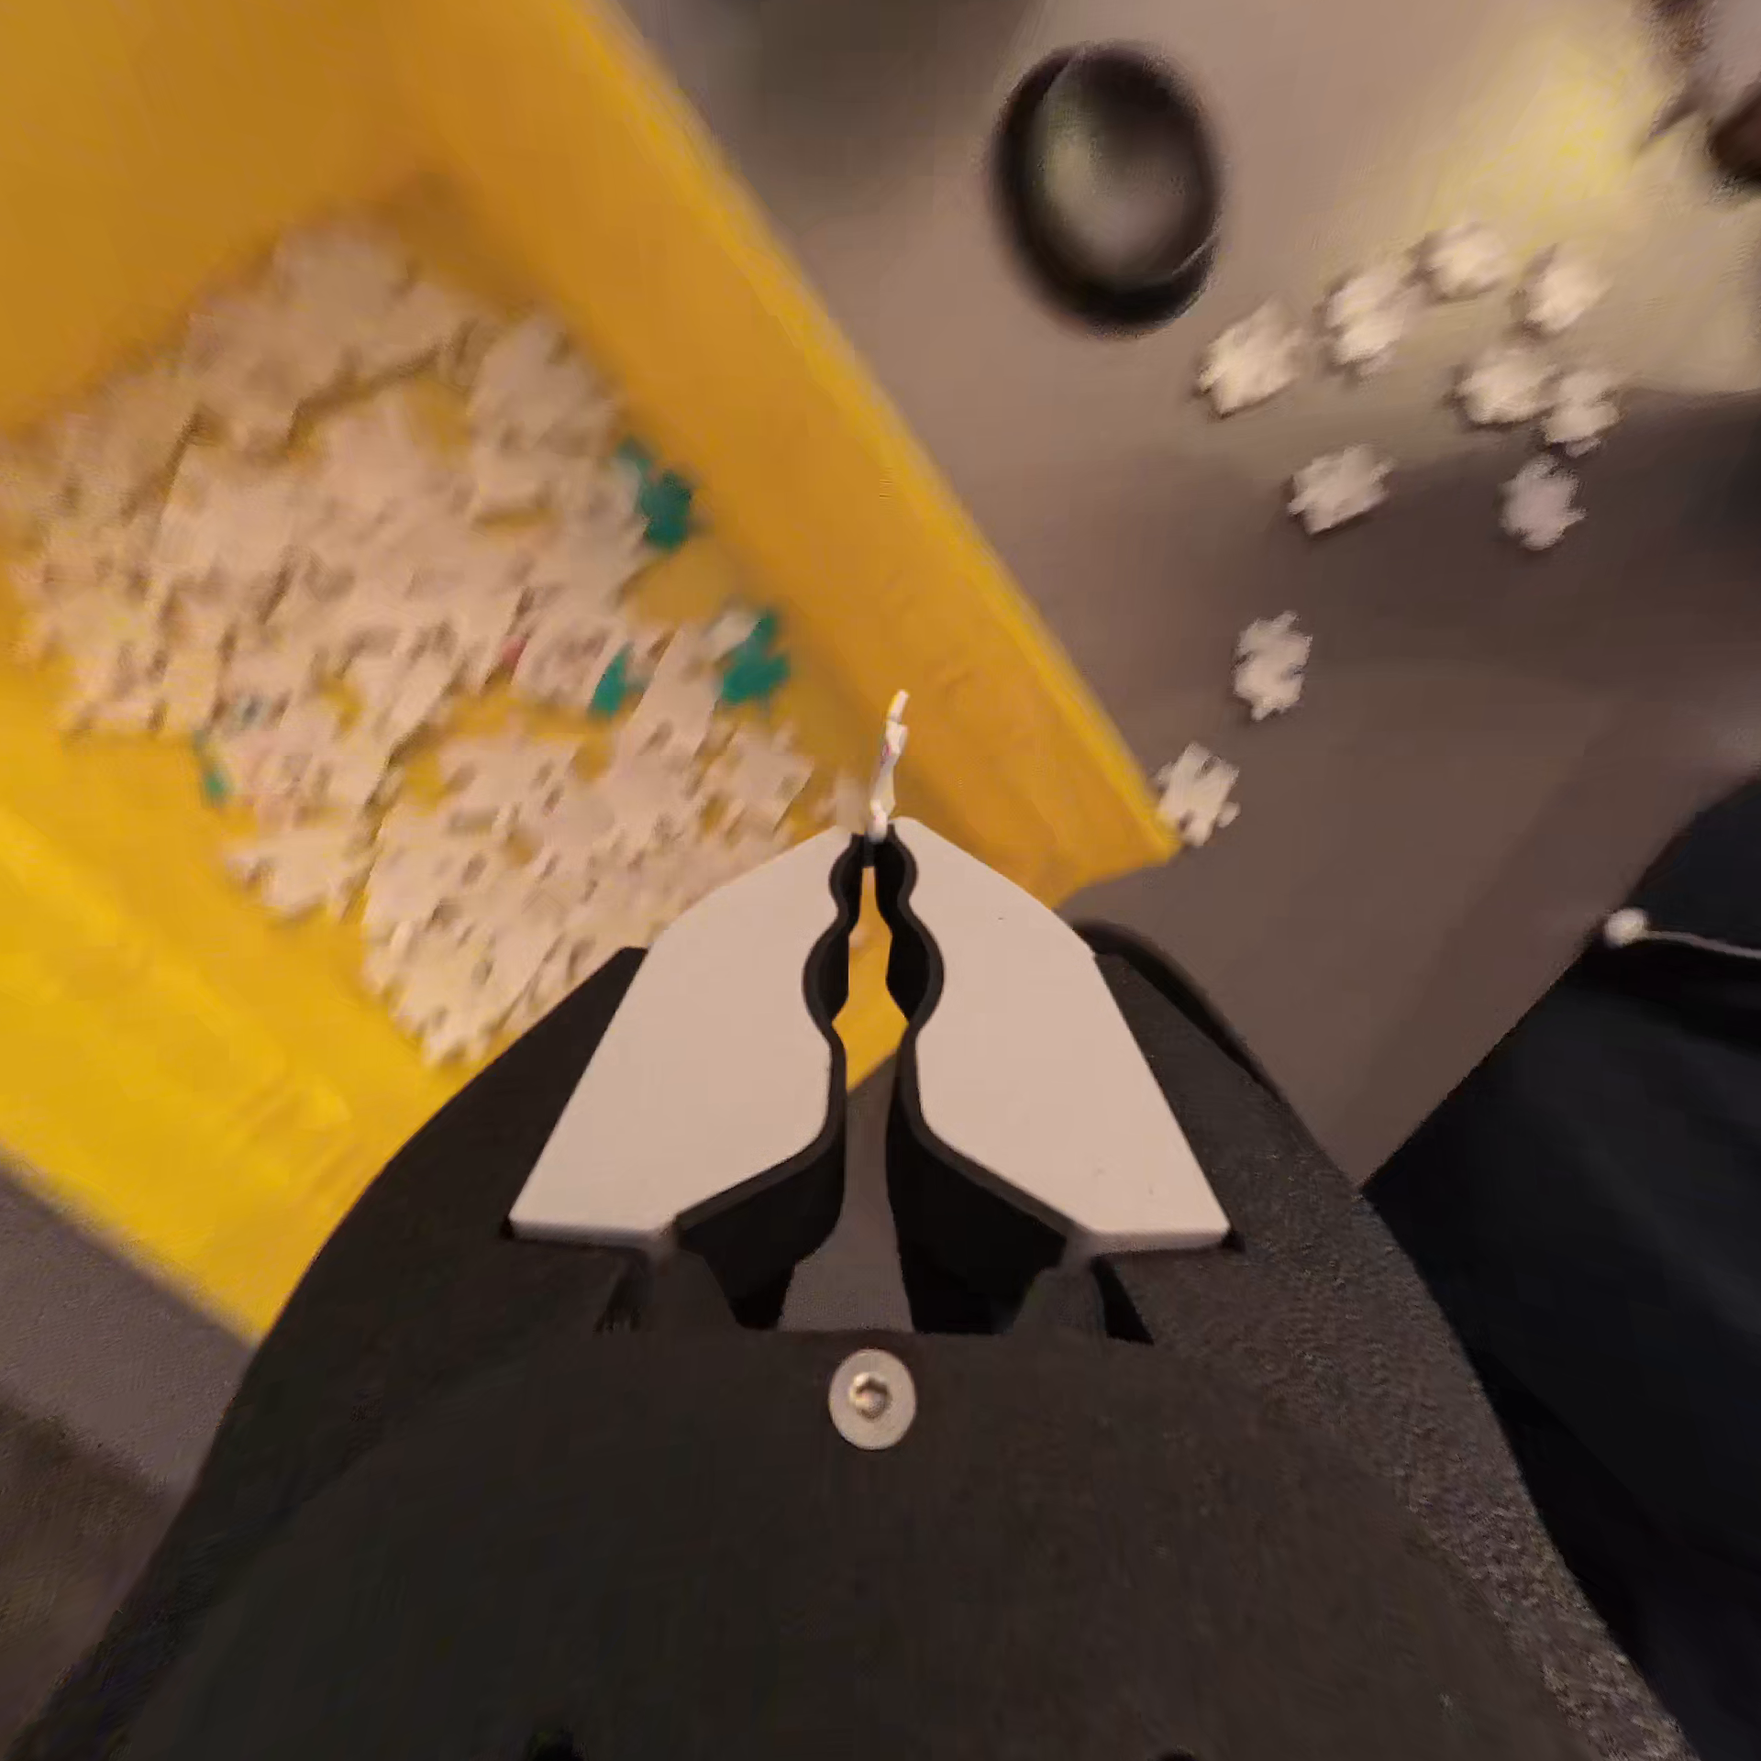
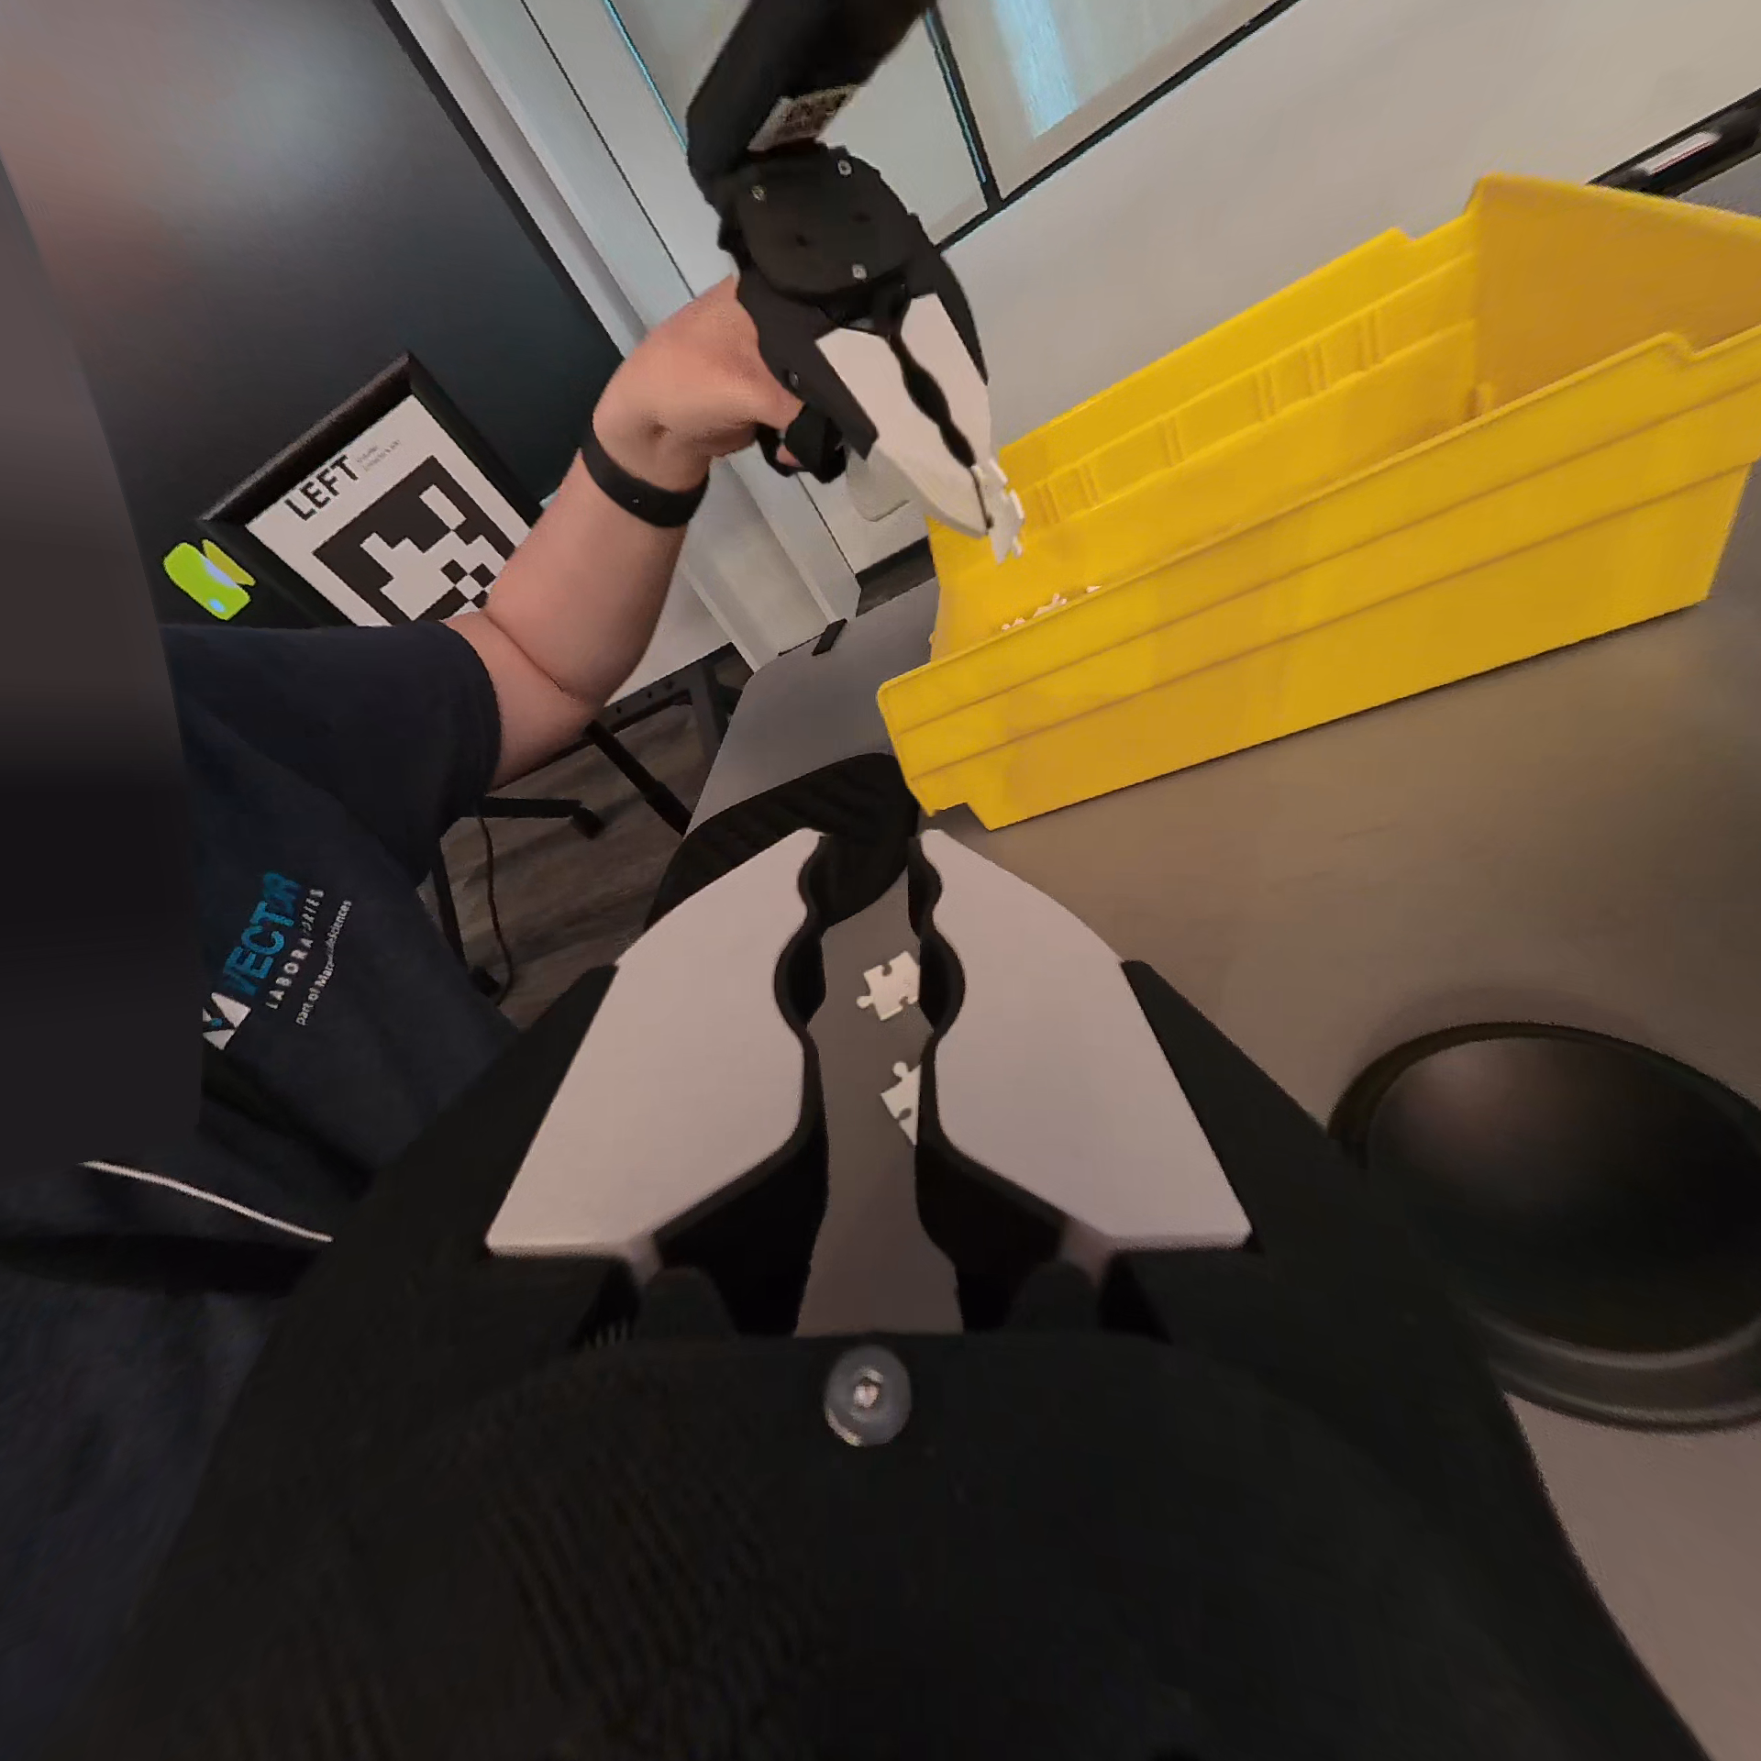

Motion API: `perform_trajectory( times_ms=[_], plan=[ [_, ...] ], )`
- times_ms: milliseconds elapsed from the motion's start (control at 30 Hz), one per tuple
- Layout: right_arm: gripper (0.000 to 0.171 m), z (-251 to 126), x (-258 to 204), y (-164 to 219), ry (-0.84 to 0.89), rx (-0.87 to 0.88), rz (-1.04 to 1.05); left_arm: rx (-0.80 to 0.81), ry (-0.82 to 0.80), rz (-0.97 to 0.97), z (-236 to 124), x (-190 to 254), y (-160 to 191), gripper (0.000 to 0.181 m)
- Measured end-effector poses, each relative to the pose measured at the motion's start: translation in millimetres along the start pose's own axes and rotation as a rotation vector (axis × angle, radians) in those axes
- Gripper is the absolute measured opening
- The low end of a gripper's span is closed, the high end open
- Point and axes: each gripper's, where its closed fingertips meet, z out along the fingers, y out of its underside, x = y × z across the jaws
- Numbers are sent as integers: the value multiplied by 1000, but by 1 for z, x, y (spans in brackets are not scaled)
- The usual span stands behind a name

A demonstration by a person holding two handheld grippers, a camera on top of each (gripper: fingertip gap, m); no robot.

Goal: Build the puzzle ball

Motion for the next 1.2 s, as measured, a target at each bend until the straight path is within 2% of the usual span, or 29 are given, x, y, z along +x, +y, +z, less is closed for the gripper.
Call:
perform_trajectory(
  times_ms=[100,200,367,467,700,767,900,1033,1100,1200],
  plan=[
    [15,-2,9,0,25,6,7,-193,87,-134,7,-16,39,2],
    [15,-3,16,7,46,-6,26,-325,255,-227,31,-8,55,2],
    [15,-2,24,16,68,-31,36,-406,247,-126,61,-14,60,2],
    [16,-3,25,19,77,-53,21,-372,208,-44,68,-18,56,2],
    [19,-9,29,21,116,-93,-38,-286,-3,139,65,-37,49,10],
    [19,-10,28,20,113,-83,-42,-192,-64,191,58,-41,35,9],
    [19,-13,27,15,121,-62,-55,107,-199,271,34,-48,-8,12],
    [19,-16,25,12,124,-57,-66,317,-151,257,23,-40,-29,22],
    [19,-17,24,11,128,-55,-69,310,-96,281,32,-34,-29,30],
    [19,-19,24,9,130,-50,-70,160,-143,365,56,-41,-20,54]
  ],
)
